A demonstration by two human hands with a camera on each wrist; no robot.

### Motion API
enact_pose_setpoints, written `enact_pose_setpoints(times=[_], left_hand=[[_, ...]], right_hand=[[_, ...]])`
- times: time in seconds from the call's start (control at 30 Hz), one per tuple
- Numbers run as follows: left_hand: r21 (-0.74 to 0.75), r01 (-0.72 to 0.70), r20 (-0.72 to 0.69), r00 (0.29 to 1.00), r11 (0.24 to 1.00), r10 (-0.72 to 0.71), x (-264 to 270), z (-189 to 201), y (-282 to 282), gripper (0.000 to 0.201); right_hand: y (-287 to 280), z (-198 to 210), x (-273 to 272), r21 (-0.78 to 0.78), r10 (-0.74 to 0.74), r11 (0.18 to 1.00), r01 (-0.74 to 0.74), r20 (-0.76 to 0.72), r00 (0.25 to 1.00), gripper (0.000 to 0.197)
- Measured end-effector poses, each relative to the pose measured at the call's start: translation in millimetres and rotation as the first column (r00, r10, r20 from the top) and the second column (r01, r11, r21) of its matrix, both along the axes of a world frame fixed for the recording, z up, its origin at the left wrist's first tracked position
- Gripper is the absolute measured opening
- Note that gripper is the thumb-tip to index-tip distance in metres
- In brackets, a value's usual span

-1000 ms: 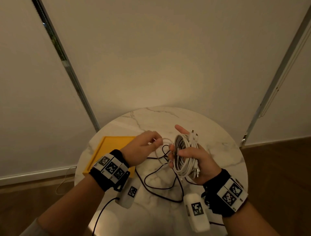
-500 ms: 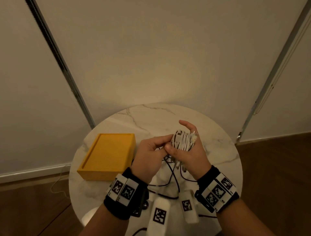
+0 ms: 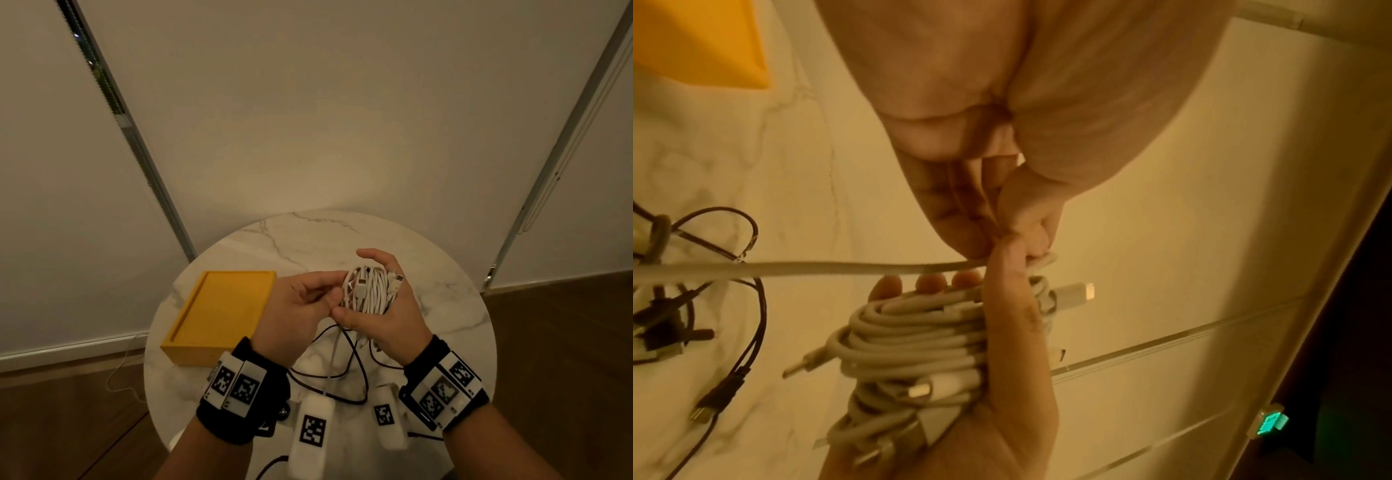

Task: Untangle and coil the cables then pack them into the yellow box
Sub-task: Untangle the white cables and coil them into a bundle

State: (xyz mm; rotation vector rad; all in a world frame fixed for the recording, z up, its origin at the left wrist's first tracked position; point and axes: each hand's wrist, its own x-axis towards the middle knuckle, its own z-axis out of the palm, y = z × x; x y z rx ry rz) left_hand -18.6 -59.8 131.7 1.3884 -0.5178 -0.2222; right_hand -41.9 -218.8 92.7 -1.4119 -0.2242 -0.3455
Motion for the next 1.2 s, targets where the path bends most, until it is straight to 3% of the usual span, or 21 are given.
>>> enact_pose_setpoints(times=[0.13, 0.33, 0.57, 0.67, 0.73, 0.87, 0.93, 1.1, 1.2], left_hand=[[0.001, 0.017, 0.004, 1.0, 1.0, -0.017, -2.4, 0.8, 1.0, 0.032], [0.042, -0.061, 0.007, 0.998, 0.997, 0.06, -1.1, -2.7, -0.1, 0.023], [0.065, -0.05, 0.012, 0.999, 0.997, 0.049, -6.4, 0.0, -5.6, 0.024], [0.147, -0.22, 0.056, 0.975, 0.964, 0.213, -5.9, -9.3, -6.9, 0.018], [0.231, -0.273, -0.036, 0.957, 0.934, 0.289, -9.0, -16.7, -7.3, 0.021], [0.39, -0.01, -0.362, 0.918, 0.921, 0.163, -24.0, -26.7, -13.2, 0.035], [0.356, -0.019, -0.411, 0.895, 0.934, 0.175, -28.6, -30.1, -16.0, 0.037], [0.232, -0.242, -0.303, 0.903, 0.942, 0.306, -18.6, -32.3, -7.6, 0.007], [0.149, -0.245, -0.164, 0.949, 0.958, 0.268, -18.7, -27.3, -6.1, 0.012]], right_hand=[[-0.4, 4.0, -1.0, 0.0, 0.027, 1.0, -0.027, -0.007, 1.0, 0.077], [-0.1, 3.2, 2.3, -0.044, 0.105, 0.993, -0.108, -0.066, 0.992, 0.088], [-2.6, 3.3, 0.3, -0.047, -0.05, 0.998, 0.05, 0.009, 0.999, 0.074], [-6.4, 3.8, -1.4, -0.027, -0.142, 0.989, 0.143, 0.034, 0.989, 0.072], [-6.9, 5.3, -3.4, -0.021, -0.21, 0.977, 0.213, 0.077, 0.975, 0.067], [-3.8, 10.8, -6.7, -0.033, -0.227, 0.973, 0.23, 0.077, 0.971, 0.067], [-0.1, 13.1, -8.5, -0.054, -0.181, 0.981, 0.186, 0.077, 0.98, 0.068], [-0.4, 18.6, -6.0, 0.067, -0.056, 0.996, 0.058, -0.028, 0.998, 0.064], [-0.3, 16.5, -3.5, 0.19, 0.045, 0.982, -0.016, -0.15, 0.988, 0.063]])
